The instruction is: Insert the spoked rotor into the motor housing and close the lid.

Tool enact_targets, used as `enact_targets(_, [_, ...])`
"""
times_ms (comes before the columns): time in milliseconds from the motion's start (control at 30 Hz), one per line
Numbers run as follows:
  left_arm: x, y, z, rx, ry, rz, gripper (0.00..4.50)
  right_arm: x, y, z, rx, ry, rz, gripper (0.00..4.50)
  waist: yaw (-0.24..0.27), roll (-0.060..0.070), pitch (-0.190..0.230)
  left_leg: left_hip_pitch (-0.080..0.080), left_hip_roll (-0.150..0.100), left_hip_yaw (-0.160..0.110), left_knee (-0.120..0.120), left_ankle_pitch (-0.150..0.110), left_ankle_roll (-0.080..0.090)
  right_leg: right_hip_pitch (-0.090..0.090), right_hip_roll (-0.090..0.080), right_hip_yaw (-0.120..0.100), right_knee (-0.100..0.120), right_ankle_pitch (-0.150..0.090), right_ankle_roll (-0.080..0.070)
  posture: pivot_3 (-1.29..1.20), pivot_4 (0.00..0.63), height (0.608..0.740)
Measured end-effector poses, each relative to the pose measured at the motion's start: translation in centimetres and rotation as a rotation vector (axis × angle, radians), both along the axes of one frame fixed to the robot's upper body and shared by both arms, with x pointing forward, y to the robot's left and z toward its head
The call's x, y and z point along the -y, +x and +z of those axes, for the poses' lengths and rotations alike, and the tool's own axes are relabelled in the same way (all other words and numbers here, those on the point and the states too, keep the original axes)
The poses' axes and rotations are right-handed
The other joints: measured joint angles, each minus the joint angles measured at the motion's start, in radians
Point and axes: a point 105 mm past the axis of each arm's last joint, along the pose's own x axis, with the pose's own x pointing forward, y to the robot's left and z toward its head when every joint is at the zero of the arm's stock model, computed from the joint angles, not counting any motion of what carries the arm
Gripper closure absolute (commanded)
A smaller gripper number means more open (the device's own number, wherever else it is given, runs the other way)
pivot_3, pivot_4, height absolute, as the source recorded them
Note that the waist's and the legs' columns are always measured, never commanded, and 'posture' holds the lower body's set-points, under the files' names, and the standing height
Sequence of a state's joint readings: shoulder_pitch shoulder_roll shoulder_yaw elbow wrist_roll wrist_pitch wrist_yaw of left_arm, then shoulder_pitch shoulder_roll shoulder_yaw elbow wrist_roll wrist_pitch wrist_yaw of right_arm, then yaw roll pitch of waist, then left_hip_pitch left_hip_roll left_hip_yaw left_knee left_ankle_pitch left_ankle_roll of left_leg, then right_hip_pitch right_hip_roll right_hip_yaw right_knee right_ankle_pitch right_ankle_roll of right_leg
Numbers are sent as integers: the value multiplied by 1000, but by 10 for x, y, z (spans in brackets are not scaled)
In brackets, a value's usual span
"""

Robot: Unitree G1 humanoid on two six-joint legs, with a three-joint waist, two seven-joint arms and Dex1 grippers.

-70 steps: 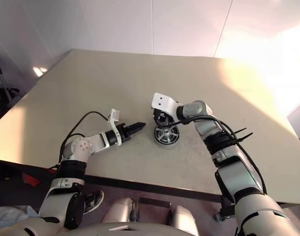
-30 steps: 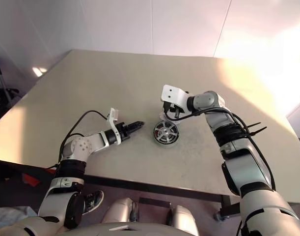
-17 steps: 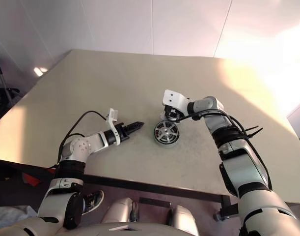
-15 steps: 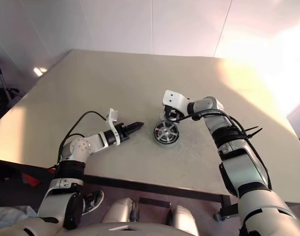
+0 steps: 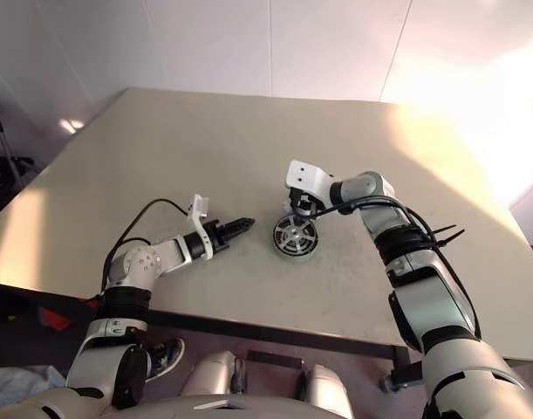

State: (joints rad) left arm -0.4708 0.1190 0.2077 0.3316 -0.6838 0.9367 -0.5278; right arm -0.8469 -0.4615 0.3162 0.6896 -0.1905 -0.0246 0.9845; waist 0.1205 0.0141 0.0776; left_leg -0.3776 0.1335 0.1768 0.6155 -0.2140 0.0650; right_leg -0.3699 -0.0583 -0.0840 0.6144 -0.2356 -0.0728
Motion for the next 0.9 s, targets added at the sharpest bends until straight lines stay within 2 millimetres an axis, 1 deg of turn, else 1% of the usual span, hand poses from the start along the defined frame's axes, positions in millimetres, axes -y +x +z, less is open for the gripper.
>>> enact_targets(333, [-2, 1, 0, 0, 4, 6, 2398, -1, 0, -1, 0, 0, 0, 3236, 0, 0, 0, 1, 0, 0, 0, 0, 0, 1, 0, 0, 0, 0, 0, 0, 0, 740])
enact_targets(600, [-3, 1, 0, -1, 7, 12, 2398, -8, -8, -3, -30, 4, 42, 3236, 0, 0, 0, 0, 0, 0, 0, 0, 0, 0, 0, 0, 0, 0, 0, 0, 0, 740])
enact_targets(900, [-2, 1, 0, 3, 4, 15, 2398, -4, -4, -7, -21, -14, 31, 3236, 0, 0, 0, 1, 0, 0, 0, 0, 0, 1, 0, 0, 0, 0, 0, 0, 0, 740])
